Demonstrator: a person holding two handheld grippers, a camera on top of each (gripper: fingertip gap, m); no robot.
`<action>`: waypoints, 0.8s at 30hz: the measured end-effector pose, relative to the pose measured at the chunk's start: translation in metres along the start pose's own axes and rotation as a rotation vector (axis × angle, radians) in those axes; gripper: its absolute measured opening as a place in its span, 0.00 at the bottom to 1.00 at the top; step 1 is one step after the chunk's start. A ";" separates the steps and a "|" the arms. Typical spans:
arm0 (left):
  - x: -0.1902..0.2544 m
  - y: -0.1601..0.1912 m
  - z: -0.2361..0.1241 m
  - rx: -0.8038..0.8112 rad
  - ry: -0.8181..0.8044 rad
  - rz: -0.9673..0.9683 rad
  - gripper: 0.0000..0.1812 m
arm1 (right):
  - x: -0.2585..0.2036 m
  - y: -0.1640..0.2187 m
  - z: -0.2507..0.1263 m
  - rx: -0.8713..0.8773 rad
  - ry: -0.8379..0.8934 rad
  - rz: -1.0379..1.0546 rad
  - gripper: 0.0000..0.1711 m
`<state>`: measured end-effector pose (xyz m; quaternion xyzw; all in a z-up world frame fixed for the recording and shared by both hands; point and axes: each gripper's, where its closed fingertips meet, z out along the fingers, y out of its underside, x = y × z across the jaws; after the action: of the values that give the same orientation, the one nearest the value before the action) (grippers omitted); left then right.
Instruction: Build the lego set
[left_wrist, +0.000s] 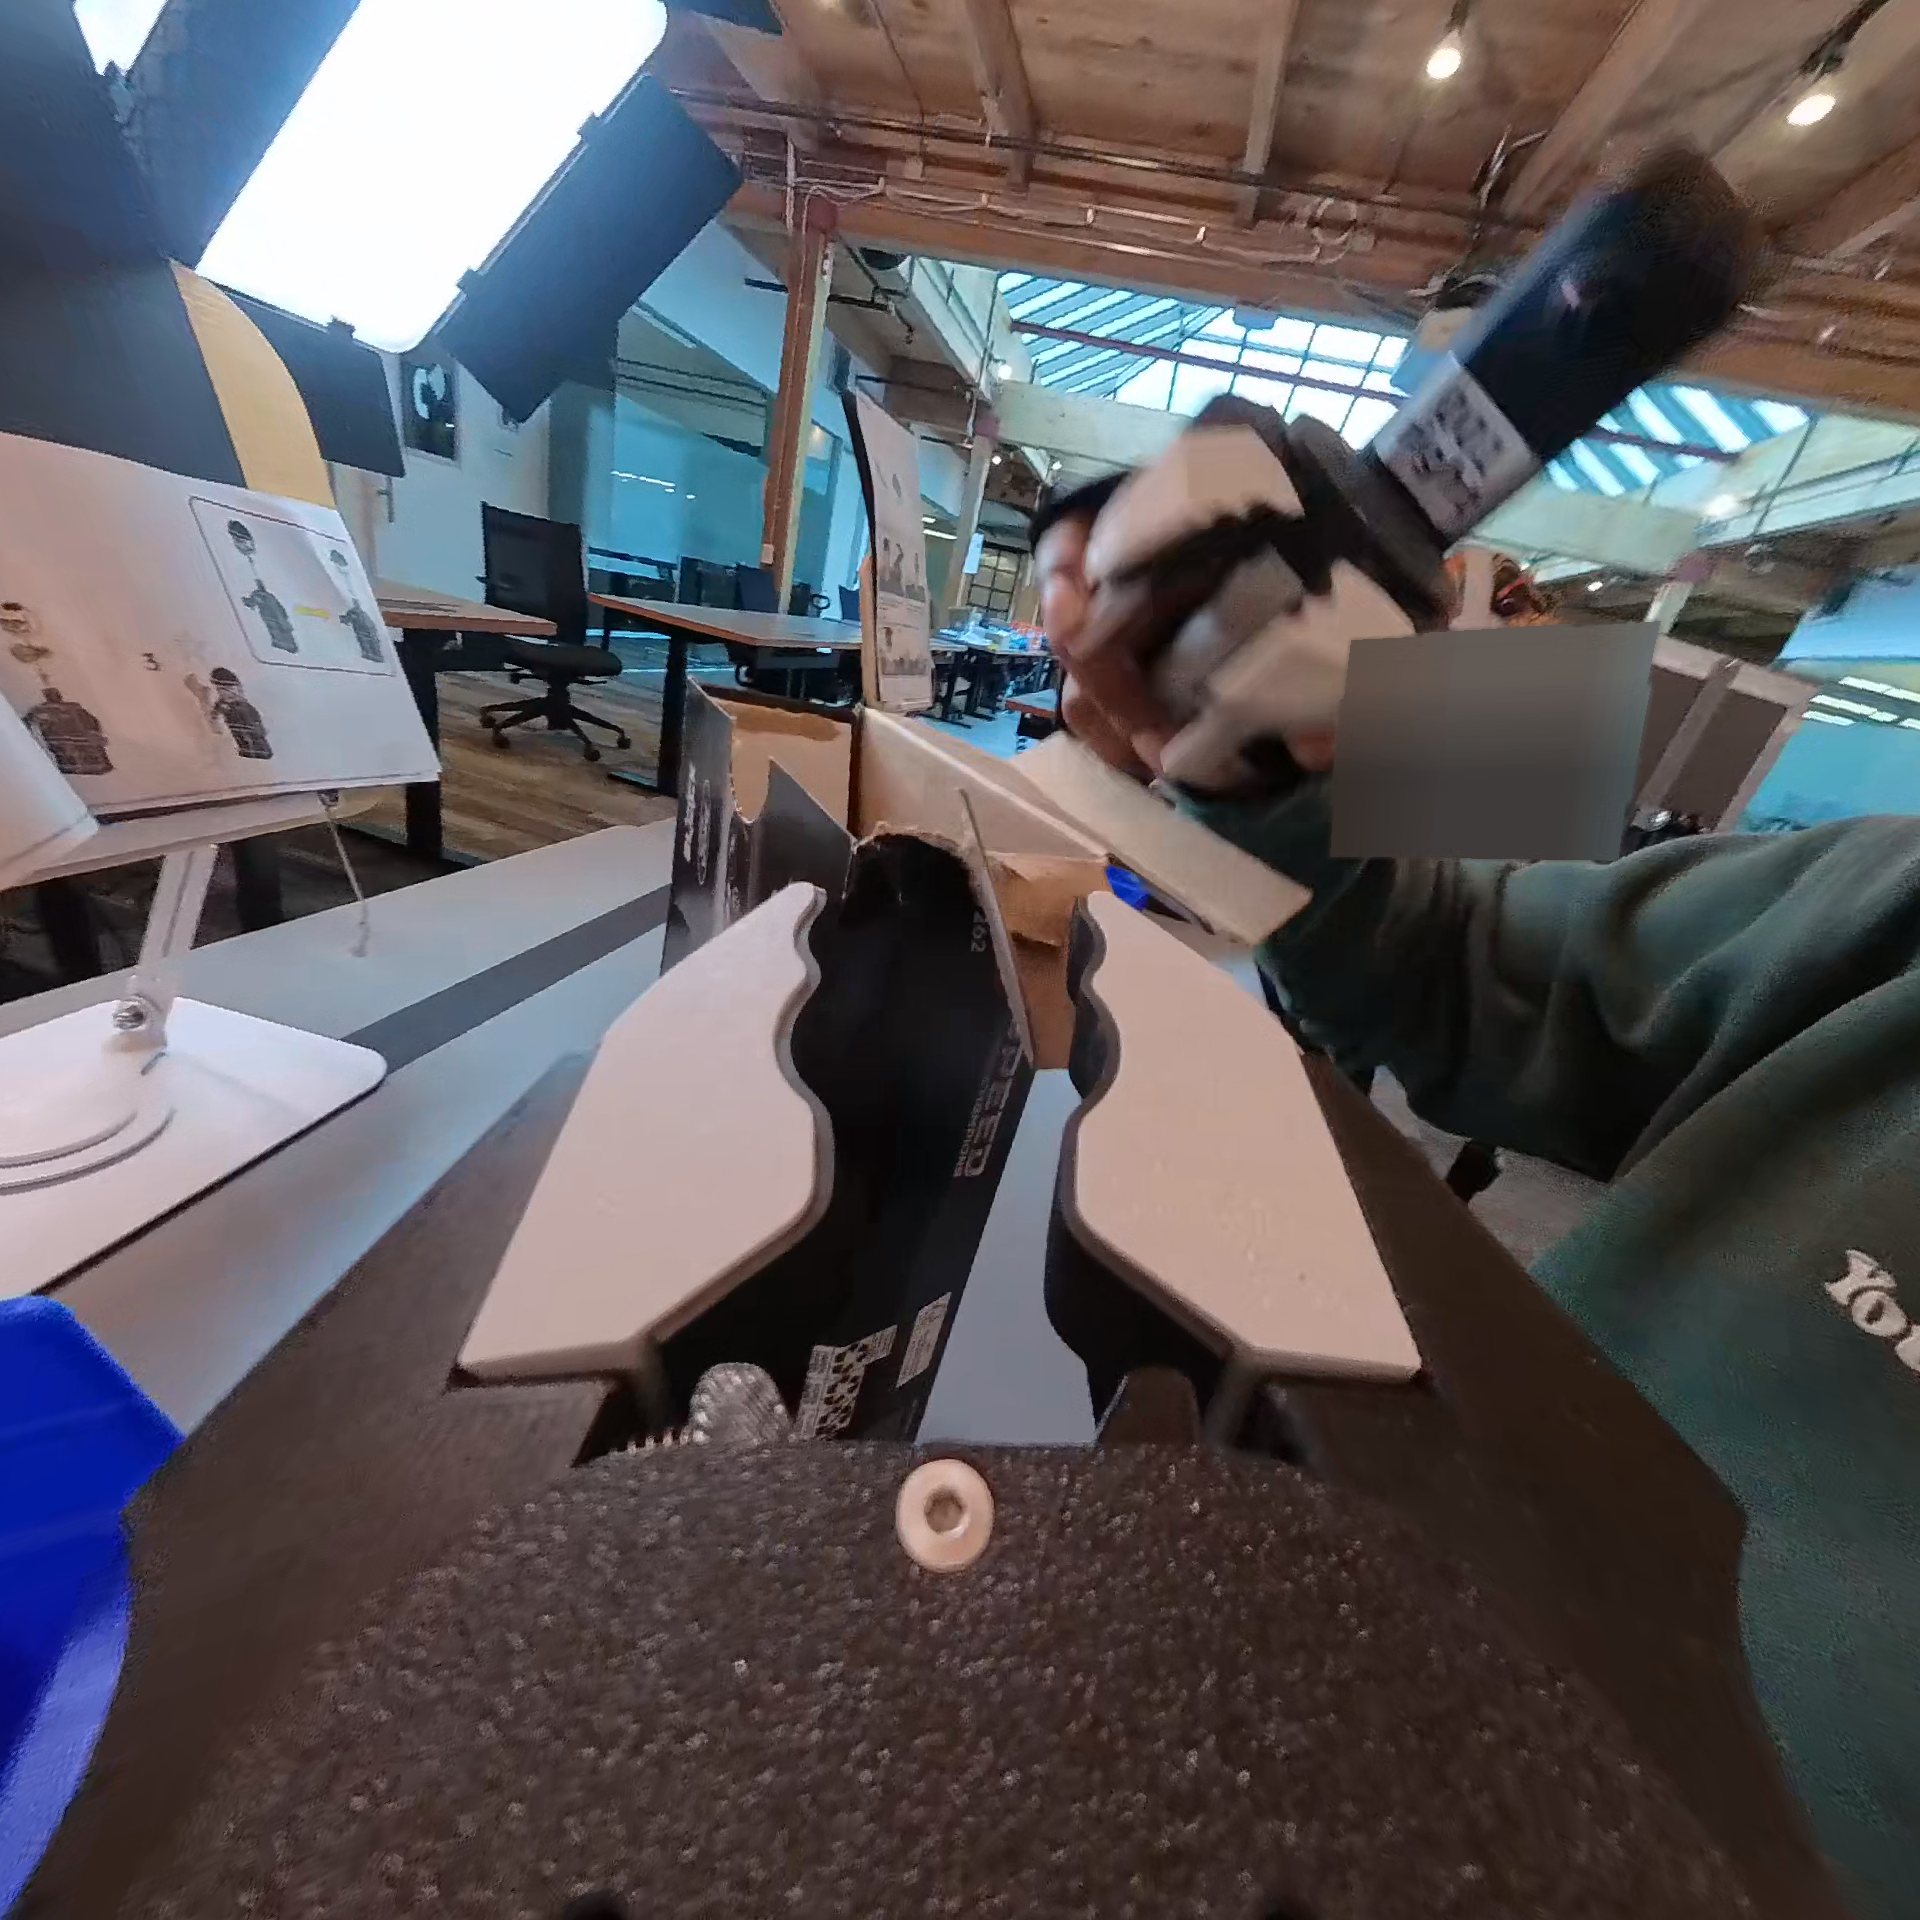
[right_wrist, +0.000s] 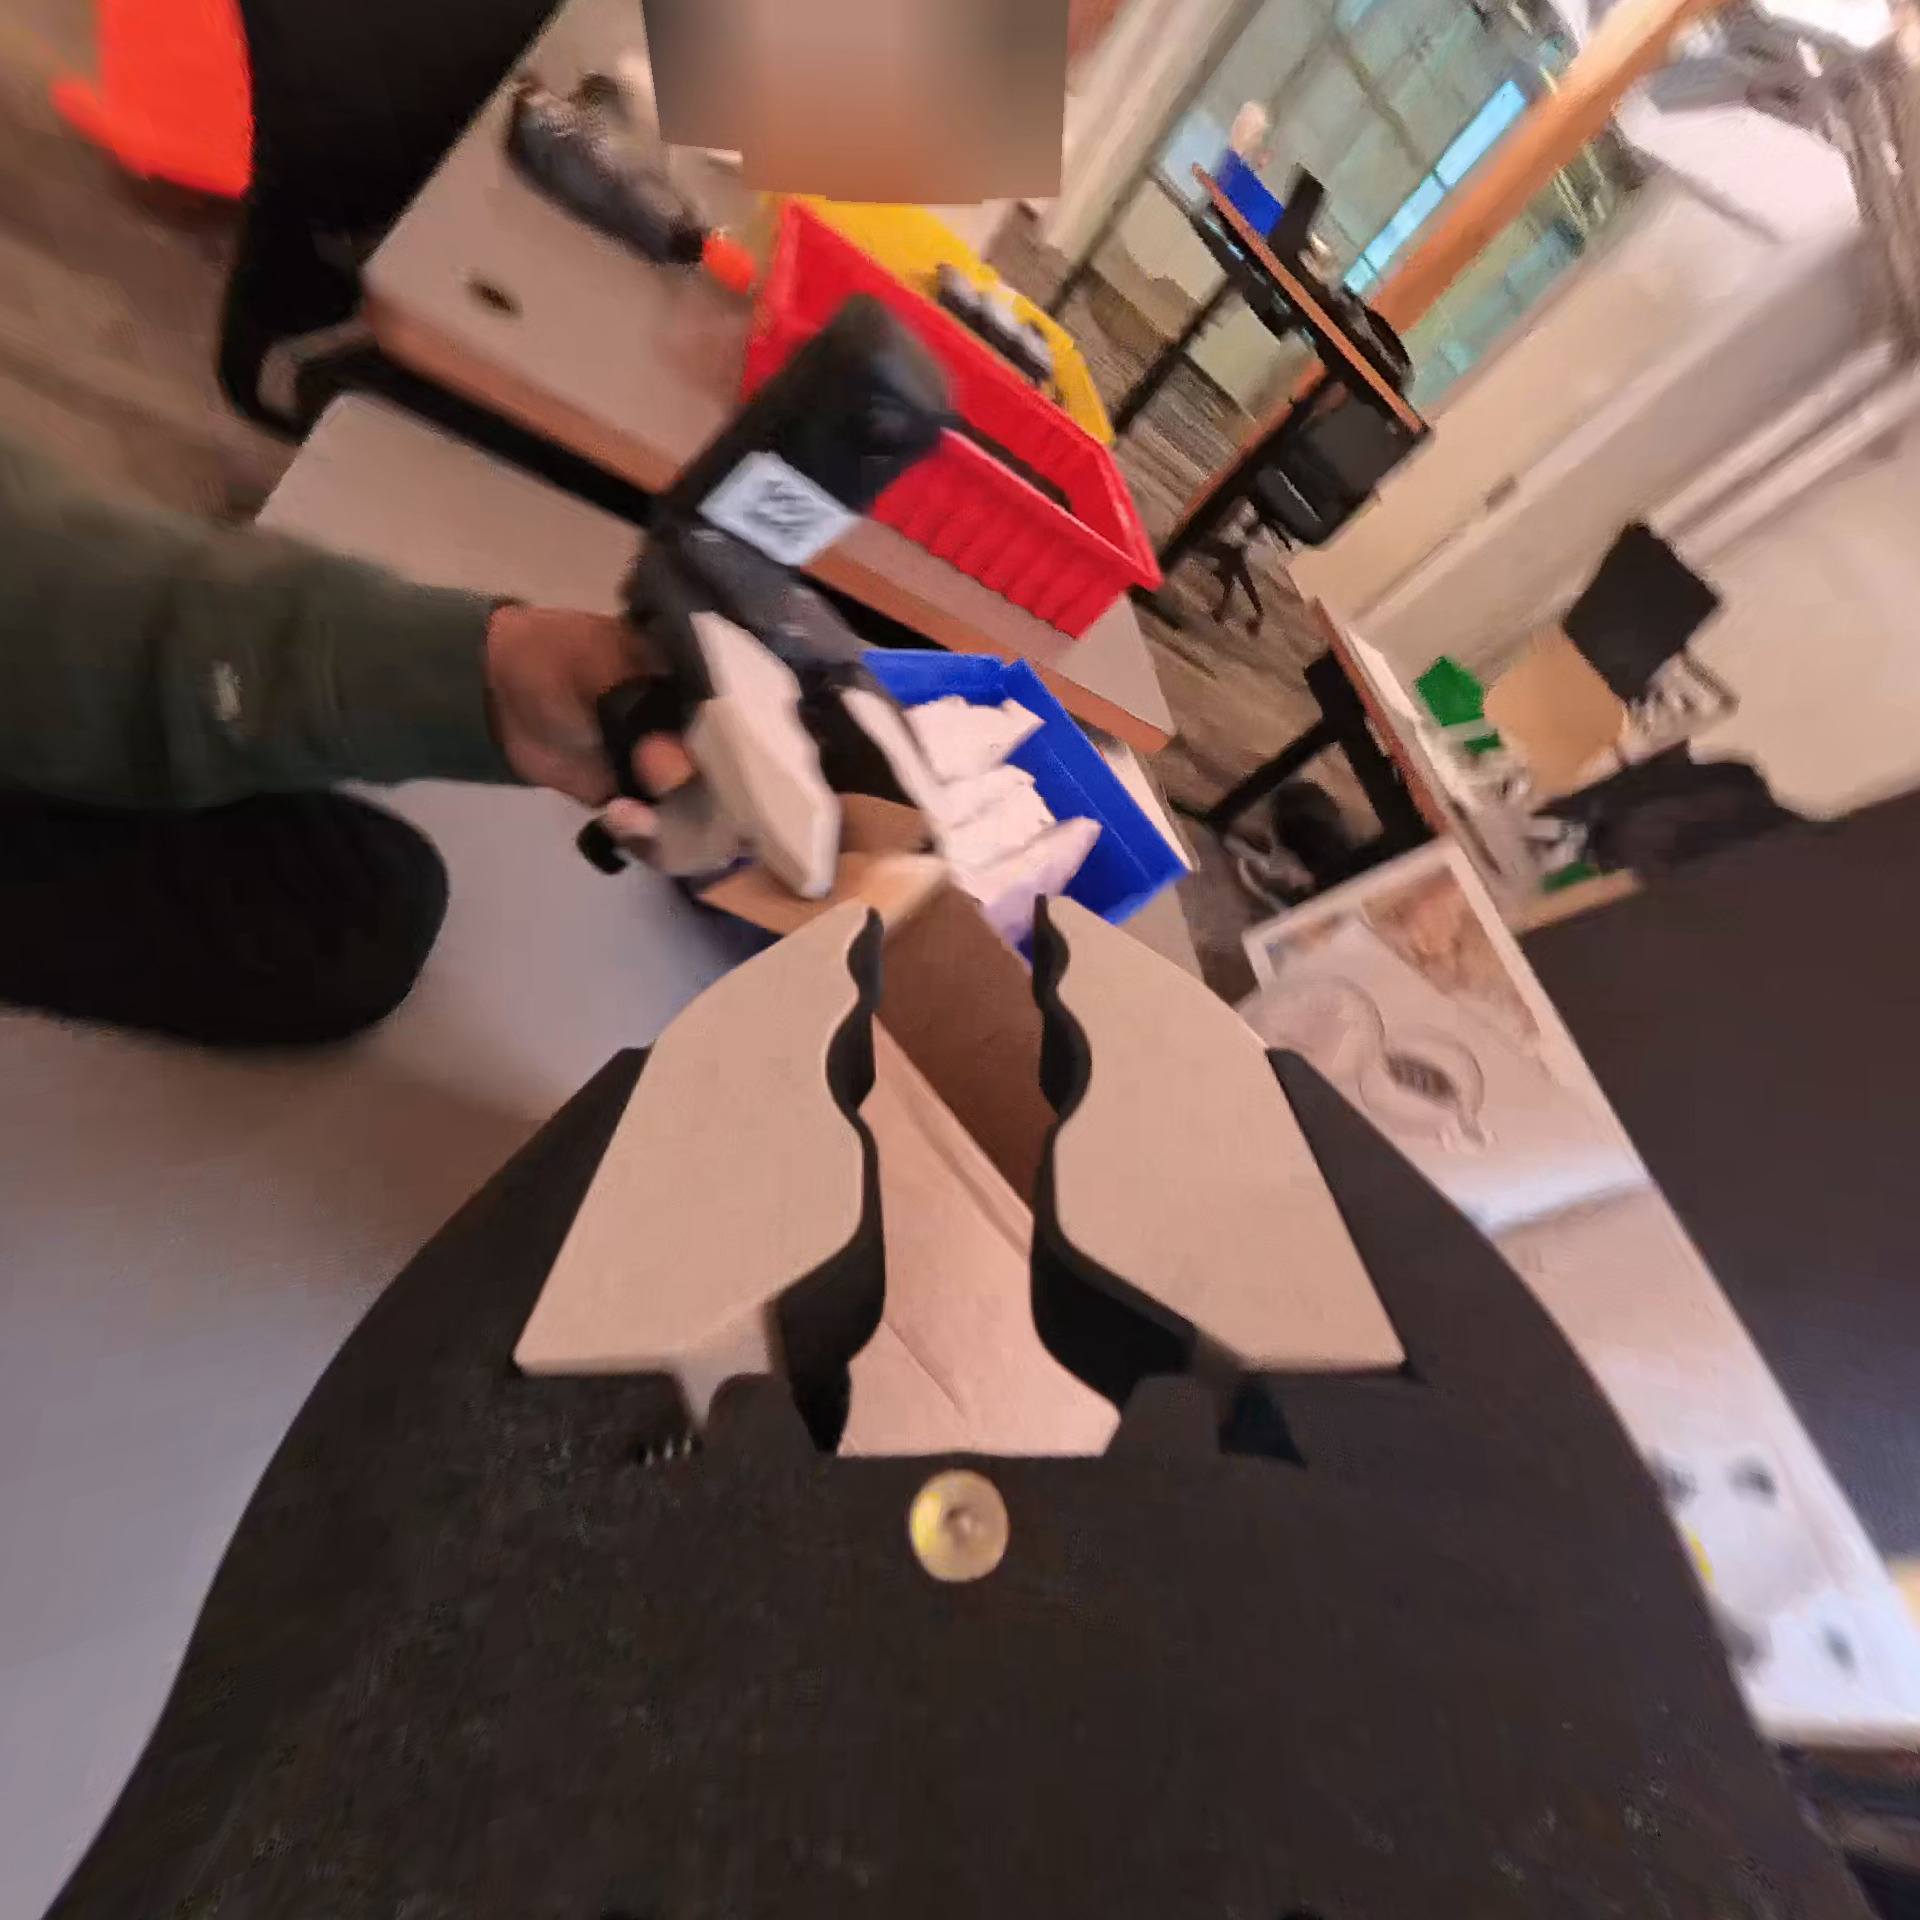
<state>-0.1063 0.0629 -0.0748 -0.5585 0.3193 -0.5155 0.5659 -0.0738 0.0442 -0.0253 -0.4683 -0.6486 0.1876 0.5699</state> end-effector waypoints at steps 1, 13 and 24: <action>0.001 0.000 0.001 -0.006 -0.006 0.010 0.23 | 0.019 0.006 -0.009 -0.035 0.030 0.063 0.17; 0.053 0.020 0.033 -0.098 -0.024 0.291 0.22 | 0.038 0.136 -0.045 -0.637 0.014 0.476 0.19; 0.062 0.053 0.050 -0.197 -0.033 0.511 0.38 | 0.012 0.145 -0.066 -0.438 -0.063 0.733 0.04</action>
<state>-0.0309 0.0113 -0.1036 -0.5205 0.4892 -0.3134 0.6257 0.0445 0.1063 -0.1124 -0.7721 -0.4806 0.2496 0.3325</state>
